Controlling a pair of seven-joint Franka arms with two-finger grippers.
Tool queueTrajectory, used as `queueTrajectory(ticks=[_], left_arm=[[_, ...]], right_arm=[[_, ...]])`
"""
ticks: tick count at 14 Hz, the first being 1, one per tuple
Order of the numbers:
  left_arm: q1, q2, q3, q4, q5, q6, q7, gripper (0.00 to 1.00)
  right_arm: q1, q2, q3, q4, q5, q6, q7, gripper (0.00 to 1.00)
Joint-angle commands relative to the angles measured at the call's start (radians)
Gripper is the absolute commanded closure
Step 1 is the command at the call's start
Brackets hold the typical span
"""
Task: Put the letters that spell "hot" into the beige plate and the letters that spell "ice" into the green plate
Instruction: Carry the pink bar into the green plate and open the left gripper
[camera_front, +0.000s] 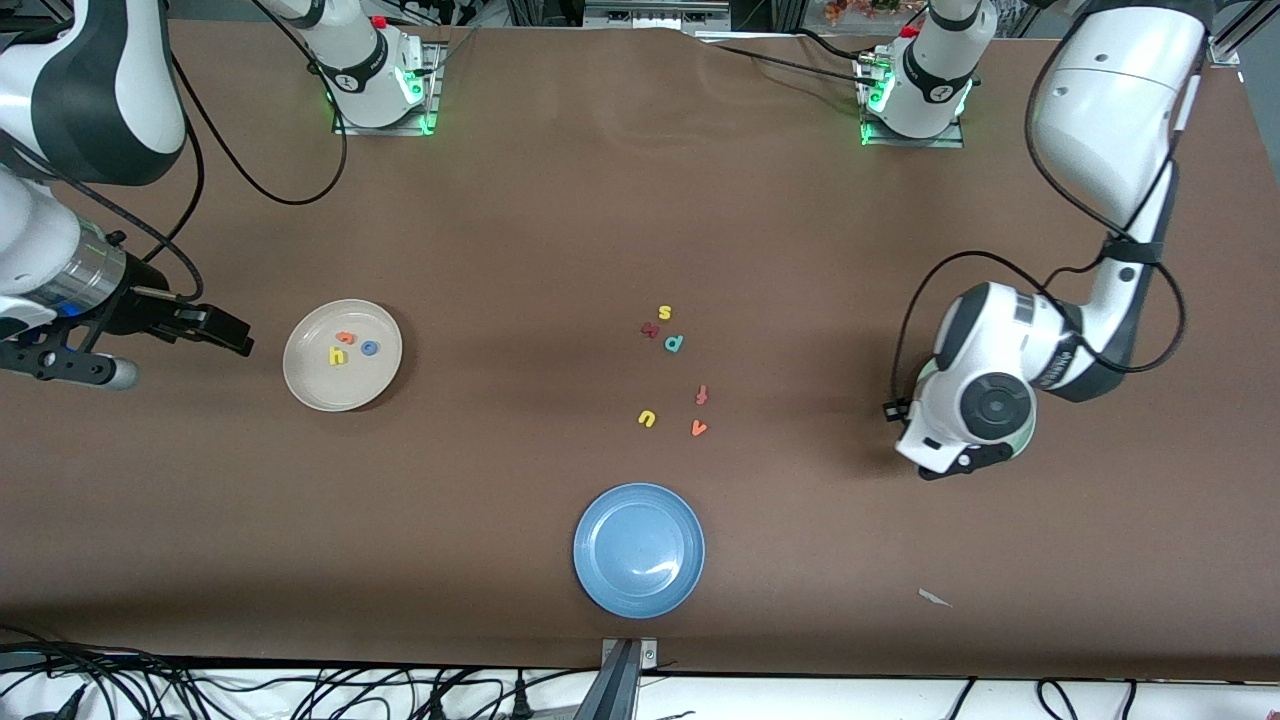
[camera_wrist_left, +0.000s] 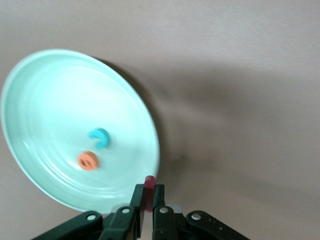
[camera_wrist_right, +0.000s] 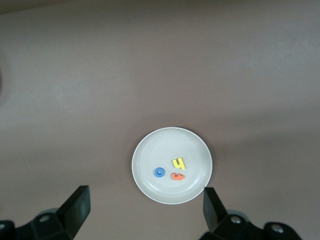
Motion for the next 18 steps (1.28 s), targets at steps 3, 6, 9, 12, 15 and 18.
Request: queueTrajectory(ticks=[3,6,9,12,15,18], left_arm=[[0.112,-0.042,-0.010,-0.038,0.031,-0.011,0.299,1.00],[0.175,-0.036,-0.011,-0.038,0.022,-0.011,0.401,0.76],[0.192,-0.036,-0.013,-0.023,0.010,-0.010,0.392,0.00],[0.194,-0.044,-0.016,-0.008,0.008,-0.010,0.389,0.00],[0.195,-0.082,-0.019,-0.006,0.007,-0.022,0.387,0.00],[0.192,-0.108,-0.017,0.001,-0.059,-0.033,0.386,0.00]], right_arm=[[0.009,-0.004,0.007,-0.014,-0.008,0.035,0.022,0.00],[0.006,-0.007,-0.002,-0.012,-0.007,0.020,0.012,0.00],[0.002,-0.007,-0.013,-0.008,0.001,0.013,0.016,0.00],[-0.001,-0.006,-0.018,-0.006,0.010,0.016,0.003,0.00],[0.011,0.010,-0.006,-0.005,-0.006,0.026,0.020,0.00],[0.025,0.004,-0.005,-0.005,-0.006,0.020,0.017,0.00]])
